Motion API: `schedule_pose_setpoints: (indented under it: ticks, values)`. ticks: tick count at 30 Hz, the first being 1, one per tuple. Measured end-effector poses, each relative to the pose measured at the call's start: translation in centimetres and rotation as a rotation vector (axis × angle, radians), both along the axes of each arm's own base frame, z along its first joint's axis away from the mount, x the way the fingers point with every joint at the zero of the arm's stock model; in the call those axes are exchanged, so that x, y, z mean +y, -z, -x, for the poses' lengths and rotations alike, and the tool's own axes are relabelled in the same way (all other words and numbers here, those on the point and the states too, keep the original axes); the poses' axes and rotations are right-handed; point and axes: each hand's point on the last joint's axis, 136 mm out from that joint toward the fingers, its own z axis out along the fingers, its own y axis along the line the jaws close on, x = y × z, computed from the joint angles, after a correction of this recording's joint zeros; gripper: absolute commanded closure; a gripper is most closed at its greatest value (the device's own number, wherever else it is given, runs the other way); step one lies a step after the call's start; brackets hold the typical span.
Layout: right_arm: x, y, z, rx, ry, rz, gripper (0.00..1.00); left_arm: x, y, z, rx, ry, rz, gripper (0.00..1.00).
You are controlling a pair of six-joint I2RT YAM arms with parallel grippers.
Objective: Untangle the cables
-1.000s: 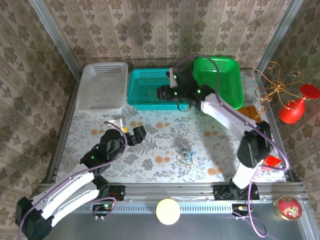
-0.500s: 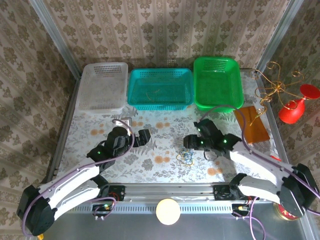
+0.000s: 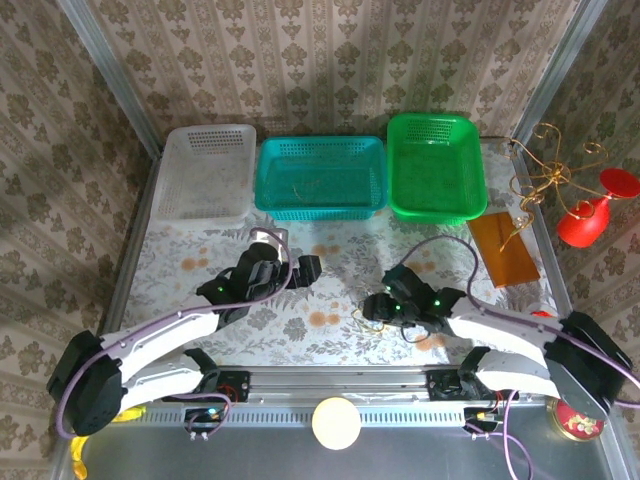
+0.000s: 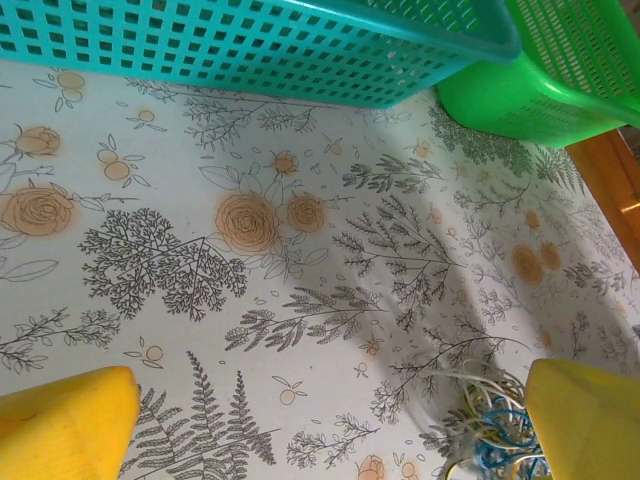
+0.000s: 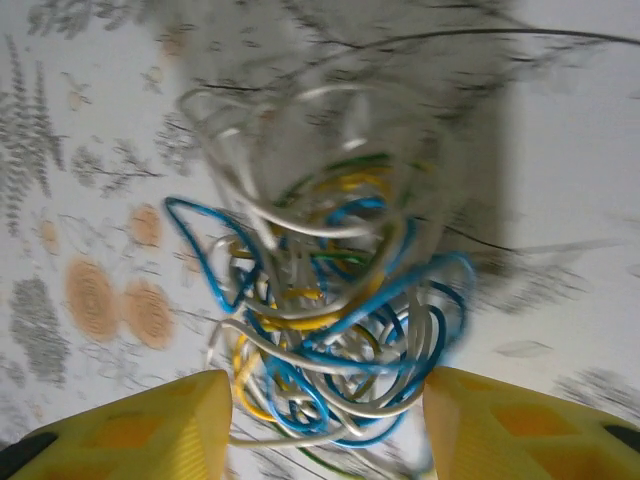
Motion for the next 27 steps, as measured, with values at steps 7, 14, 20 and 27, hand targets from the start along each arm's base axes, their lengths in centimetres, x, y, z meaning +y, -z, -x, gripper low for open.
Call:
schedule_pose_setpoints:
  ticks: [7,14,20,27]
  values:
    - [6.1,-5.2,-4.8,-0.103,-0.049,-0.134,0.46,-0.8,0.9,0.1,0.024,0.005,0.001,0.00]
    - [4.4,-6.5,-4.5,-0.184,-0.055,-0.098,0.48,-1.1,0.7,0.0,0.020,0.004,0.016,0.00]
    - [0.3,-3.5,-1.2,-0.164,-0.060,-0.018,0.63,-1.1,0.5,0.0,0.017,0.003,0.024,0.00]
    - [-0.4,-1.7,1.1,-0.141,-0.154,0.050,0.66,-0.9,-1.2,0.0,-0.020,-0.004,0.059,0.00]
